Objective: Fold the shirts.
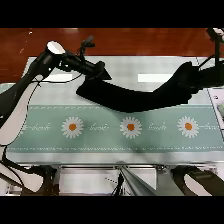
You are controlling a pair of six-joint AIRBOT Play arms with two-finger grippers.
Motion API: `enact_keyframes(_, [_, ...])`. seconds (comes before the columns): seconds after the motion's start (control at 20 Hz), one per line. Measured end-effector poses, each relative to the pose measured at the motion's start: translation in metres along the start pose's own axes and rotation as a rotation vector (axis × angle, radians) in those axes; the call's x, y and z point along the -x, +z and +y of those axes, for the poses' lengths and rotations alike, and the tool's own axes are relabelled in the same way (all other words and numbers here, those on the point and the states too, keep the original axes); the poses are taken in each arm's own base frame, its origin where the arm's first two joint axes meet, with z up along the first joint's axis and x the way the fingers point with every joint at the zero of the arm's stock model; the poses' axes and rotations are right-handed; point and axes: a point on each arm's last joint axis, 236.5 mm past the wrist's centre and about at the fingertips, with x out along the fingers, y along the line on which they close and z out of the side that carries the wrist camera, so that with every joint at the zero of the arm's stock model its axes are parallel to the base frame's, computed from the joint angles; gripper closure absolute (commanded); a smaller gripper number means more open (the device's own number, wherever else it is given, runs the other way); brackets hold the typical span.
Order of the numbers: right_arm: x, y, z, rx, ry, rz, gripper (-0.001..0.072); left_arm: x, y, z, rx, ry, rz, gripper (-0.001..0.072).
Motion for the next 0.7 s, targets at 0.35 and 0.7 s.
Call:
enact_keyframes(0.35, [0.019, -0.010, 0.001, -0.022, -0.014, -0.001, 0.0683, -0.064, -0.052, -0.035, -0.031, -0.022, 0.135, 0.0683])
enact_keyframes(0.7, [0.051, -0.020, 0.003, -0.040, -0.026, -0.045, 0.0683, -0.142, -0.115, -0.043, -0.011, -0.014, 0.284, 0.0683])
